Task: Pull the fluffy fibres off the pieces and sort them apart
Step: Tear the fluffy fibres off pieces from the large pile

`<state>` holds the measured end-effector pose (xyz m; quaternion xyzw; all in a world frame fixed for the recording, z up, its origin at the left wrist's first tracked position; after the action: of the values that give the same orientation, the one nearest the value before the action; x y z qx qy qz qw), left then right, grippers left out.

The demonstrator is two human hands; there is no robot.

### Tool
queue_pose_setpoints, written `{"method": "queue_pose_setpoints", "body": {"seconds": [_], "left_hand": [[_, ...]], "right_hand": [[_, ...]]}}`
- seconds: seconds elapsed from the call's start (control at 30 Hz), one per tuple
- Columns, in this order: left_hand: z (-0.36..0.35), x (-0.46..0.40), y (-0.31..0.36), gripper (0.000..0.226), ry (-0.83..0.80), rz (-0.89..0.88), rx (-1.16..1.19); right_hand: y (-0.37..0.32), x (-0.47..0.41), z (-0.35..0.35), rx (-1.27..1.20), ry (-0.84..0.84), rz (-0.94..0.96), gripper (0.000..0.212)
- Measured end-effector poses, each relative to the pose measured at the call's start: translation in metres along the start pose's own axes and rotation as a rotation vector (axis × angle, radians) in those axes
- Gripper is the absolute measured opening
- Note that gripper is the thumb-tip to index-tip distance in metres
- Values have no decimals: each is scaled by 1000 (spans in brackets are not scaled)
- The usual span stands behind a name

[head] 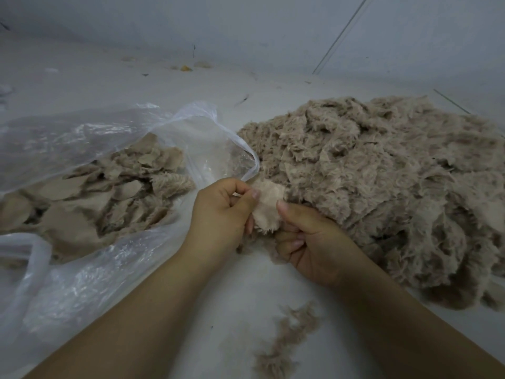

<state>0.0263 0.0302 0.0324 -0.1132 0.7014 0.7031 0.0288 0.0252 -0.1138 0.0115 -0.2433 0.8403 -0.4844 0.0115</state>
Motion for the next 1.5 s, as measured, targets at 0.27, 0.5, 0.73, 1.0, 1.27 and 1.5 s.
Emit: {"method": "queue_pose_setpoints", "body": {"seconds": [0.27, 0.5, 0.73, 1.0, 1.27, 1.5], "left_hand": [[3, 0, -3, 21, 19, 80, 57], [26, -7, 8, 12, 348, -53, 454], [9, -2, -10, 16, 51, -16, -475], [-3, 3, -7, 21, -56, -34, -290], [-11, 8, -10, 17, -117, 211, 160], [-7, 7, -4, 46, -301, 104, 19]], "right_hand": [[-1, 2, -1, 16, 55, -34, 9], [0, 3, 2, -14, 129, -39, 21], [0, 1, -2, -120, 70, -67, 9], [2, -2, 0, -97, 58, -70, 7], [2, -2, 1, -56, 91, -22, 18], [2, -2, 0, -88, 79, -28, 18]]}}
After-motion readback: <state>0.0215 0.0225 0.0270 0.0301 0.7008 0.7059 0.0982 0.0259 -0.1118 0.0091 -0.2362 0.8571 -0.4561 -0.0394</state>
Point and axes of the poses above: each hand's wrist, its own x-axis away from the middle knuckle, its own z-axis out of the back of the hand, y = z × x, the point moved 4 cm from there along -x, towards the middle knuckle, and after that the axes turned 2 degrees about x, right-handed, at the moved point
